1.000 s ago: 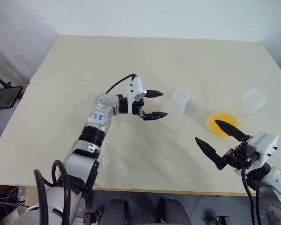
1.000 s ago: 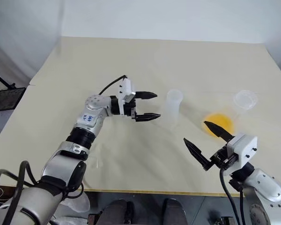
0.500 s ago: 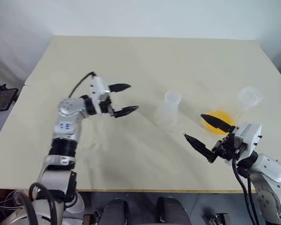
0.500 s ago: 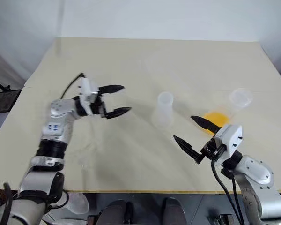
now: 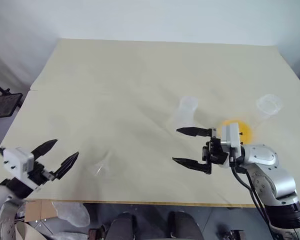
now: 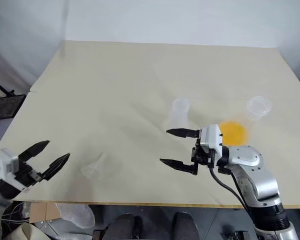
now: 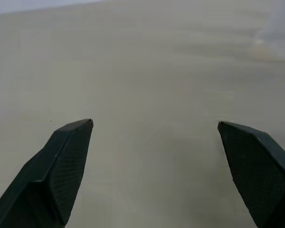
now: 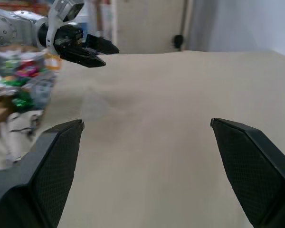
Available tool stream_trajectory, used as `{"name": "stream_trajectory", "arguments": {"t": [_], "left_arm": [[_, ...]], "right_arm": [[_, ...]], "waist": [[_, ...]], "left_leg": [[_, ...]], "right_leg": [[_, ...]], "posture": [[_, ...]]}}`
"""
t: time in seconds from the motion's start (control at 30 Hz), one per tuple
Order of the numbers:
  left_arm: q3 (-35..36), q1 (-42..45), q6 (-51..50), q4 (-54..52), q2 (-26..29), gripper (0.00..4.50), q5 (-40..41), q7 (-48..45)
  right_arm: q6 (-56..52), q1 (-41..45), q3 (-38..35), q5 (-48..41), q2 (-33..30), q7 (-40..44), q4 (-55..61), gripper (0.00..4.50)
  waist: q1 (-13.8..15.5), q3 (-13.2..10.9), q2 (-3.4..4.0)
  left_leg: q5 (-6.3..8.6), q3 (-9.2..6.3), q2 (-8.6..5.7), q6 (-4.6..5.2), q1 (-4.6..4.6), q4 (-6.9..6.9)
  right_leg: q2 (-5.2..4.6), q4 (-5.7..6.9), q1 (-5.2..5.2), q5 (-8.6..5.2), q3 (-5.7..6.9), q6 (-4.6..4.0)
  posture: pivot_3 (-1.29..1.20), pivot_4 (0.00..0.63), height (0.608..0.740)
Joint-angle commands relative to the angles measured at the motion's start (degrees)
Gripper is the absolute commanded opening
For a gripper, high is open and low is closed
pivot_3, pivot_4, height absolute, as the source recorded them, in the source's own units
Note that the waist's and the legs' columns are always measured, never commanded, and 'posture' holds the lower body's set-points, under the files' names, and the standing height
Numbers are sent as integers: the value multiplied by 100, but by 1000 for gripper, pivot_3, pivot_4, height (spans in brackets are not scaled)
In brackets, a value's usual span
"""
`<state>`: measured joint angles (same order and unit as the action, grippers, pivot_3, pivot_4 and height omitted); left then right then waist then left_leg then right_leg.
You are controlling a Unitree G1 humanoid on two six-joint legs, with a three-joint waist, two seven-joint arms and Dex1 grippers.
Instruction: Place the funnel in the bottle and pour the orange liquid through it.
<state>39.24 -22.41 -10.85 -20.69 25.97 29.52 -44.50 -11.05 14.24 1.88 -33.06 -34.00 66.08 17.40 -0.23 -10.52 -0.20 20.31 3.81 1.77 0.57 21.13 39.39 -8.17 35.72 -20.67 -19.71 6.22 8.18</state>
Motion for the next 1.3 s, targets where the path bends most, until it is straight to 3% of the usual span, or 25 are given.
{"name": "stream_trajectory", "arguments": {"t": [0.03,0.3,0.57,0.87,0.97,1.3], "left_arm": [[504,-1066,262,-234,-458,4462,199,-14],[128,-1572,265,-587,-579,4462,437,-174],[-975,-725,-273,-1027,-176,4462,426,67],[-1830,20,-415,-442,151,4462,-111,250],[-2011,234,-319,-249,143,3910,-311,361],[-1858,197,-233,-132,277,907,-258,318]], "right_arm": [[231,142,146,35,19,382,-95,4500],[340,357,137,94,61,563,-480,4500],[532,111,-52,271,13,401,-656,4500],[553,-103,-182,314,15,223,-513,4500],[580,-172,-192,323,15,180,-472,4500],[696,-315,-266,342,-5,70,-474,4500]], "waist": [[-29,0,0],[130,5,-10],[116,8,-12],[18,9,-9],[19,9,-10],[18,9,-9]], "left_leg": [[7,7,-1,5,-6,-3],[9,-5,-8,9,1,11],[11,-1,-9,9,4,9],[9,0,-3,5,2,9],[8,1,-4,4,2,10],[8,0,-2,4,3,9]], "right_leg": [[-3,-7,5,0,-2,0],[-13,-19,8,0,11,-1],[-9,-10,9,0,16,0],[3,-7,8,0,17,0],[3,-7,8,0,16,0],[2,-8,7,0,15,0]], "posture": [[0,150,740],[0,150,740],[0,150,740],[0,150,740],[0,150,740],[0,150,740]]}}
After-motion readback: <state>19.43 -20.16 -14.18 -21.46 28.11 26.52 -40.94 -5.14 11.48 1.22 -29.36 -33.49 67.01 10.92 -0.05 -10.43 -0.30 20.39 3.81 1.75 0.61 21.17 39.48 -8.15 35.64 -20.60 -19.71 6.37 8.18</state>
